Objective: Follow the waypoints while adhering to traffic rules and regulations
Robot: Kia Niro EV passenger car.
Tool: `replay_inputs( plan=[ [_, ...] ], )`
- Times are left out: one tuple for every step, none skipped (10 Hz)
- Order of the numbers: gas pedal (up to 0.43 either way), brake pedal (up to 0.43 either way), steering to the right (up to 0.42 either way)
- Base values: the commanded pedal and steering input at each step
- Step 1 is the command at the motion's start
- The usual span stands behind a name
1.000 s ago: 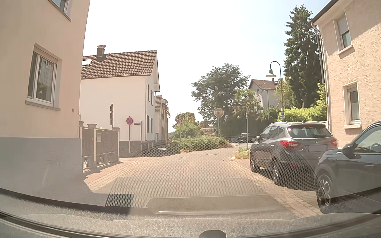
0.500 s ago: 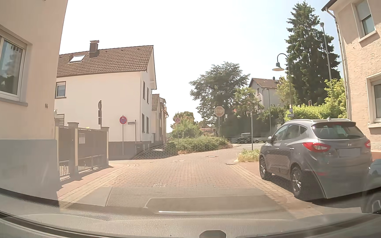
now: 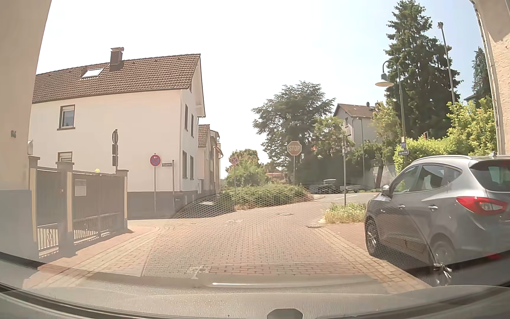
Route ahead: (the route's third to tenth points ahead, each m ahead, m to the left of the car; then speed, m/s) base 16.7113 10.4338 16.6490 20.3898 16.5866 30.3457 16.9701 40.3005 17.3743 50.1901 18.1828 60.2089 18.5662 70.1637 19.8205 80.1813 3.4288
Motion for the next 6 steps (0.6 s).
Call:
replay_inputs(
  plan=[
    [0.008,0.000,0.012],
    [0.000,0.000,0.012],
    [0.000,0.000,0.014],
    [0.000,0.000,0.016],
    [0.000,0.000,0.019],
    [0.000,0.000,0.021]
  ],
)
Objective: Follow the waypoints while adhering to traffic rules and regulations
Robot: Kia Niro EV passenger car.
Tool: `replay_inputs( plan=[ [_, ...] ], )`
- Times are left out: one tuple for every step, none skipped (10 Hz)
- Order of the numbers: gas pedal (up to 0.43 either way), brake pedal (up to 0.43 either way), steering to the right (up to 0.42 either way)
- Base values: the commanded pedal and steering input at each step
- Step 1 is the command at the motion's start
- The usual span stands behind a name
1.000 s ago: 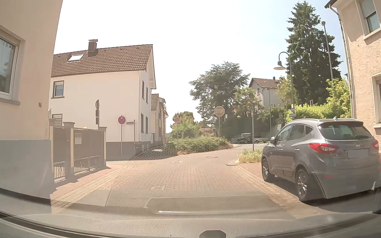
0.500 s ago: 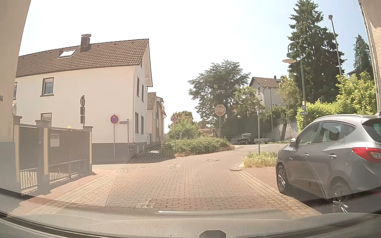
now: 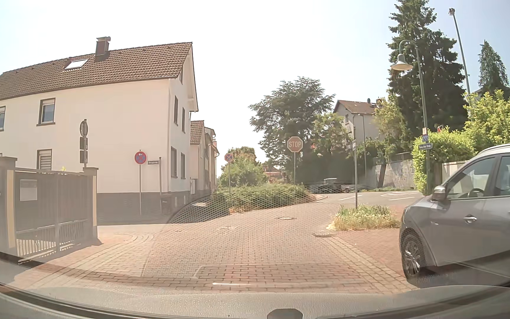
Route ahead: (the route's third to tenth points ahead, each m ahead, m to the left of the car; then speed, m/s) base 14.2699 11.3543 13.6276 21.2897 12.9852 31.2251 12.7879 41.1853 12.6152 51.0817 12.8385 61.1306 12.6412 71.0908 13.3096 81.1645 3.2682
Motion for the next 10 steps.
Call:
replay_inputs(
  plan=[
    [0.000,0.000,0.022],
    [0.000,0.000,0.023],
    [0.000,0.006,0.024],
    [0.000,0.000,0.029],
    [0.000,0.006,0.032],
    [0.000,0.012,0.033],
    [0.000,0.030,0.033],
    [0.000,0.049,0.037],
    [0.000,0.079,0.040],
    [0.000,0.098,0.042]
  ],
)
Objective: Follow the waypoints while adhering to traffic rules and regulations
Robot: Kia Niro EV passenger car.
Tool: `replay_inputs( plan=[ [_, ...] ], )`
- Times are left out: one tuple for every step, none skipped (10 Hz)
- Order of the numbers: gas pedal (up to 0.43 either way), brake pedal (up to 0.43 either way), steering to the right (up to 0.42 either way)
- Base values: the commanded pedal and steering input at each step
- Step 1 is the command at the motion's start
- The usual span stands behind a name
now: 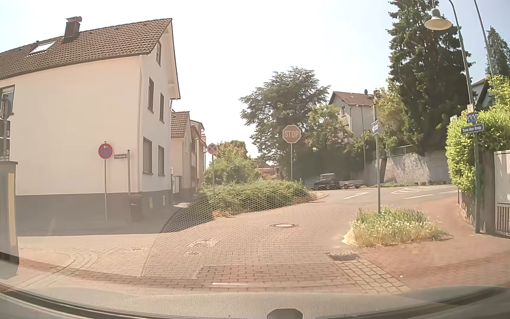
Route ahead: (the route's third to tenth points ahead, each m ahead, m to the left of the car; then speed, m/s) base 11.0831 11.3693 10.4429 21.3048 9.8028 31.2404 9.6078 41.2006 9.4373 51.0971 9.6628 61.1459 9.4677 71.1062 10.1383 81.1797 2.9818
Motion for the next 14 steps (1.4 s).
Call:
replay_inputs(
  plan=[
    [0.000,0.104,0.042],
    [0.000,0.104,0.043],
    [0.000,0.110,0.043],
    [0.000,0.116,0.044],
    [0.000,0.122,0.044],
    [0.000,0.134,0.043],
    [0.000,0.140,0.042],
    [0.000,0.152,0.043],
    [0.000,0.159,0.041],
    [0.000,0.165,0.040],
    [0.000,0.165,0.037],
    [0.000,0.159,0.031],
    [0.000,0.165,0.023],
    [0.000,0.159,0.017]
  ],
)
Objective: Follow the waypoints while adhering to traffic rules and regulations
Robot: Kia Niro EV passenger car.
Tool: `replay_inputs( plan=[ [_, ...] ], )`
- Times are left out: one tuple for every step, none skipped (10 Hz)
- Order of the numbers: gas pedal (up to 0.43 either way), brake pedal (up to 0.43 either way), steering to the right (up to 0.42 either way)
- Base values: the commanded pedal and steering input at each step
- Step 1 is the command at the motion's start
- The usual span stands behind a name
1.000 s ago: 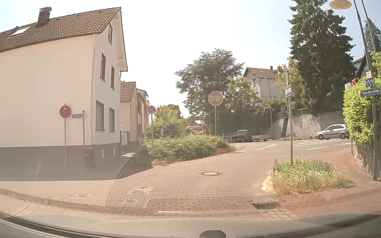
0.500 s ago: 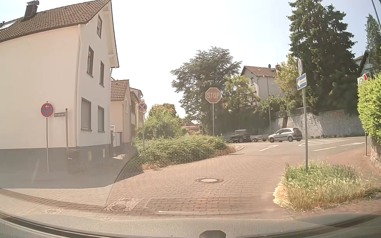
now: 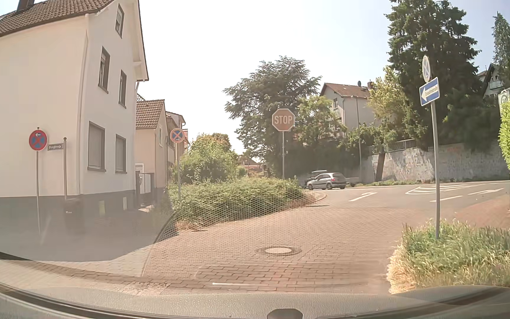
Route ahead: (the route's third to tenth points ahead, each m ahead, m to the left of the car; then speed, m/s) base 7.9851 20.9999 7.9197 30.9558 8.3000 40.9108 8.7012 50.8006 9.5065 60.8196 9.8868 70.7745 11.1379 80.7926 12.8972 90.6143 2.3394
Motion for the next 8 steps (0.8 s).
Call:
replay_inputs(
  plan=[
    [0.000,0.159,0.008],
    [0.000,0.146,-0.005],
    [0.000,0.134,-0.026],
    [0.000,0.122,-0.070],
    [0.000,0.116,-0.122],
    [0.000,0.091,-0.173],
    [0.000,0.061,-0.249],
    [0.000,0.061,-0.319]
  ],
)
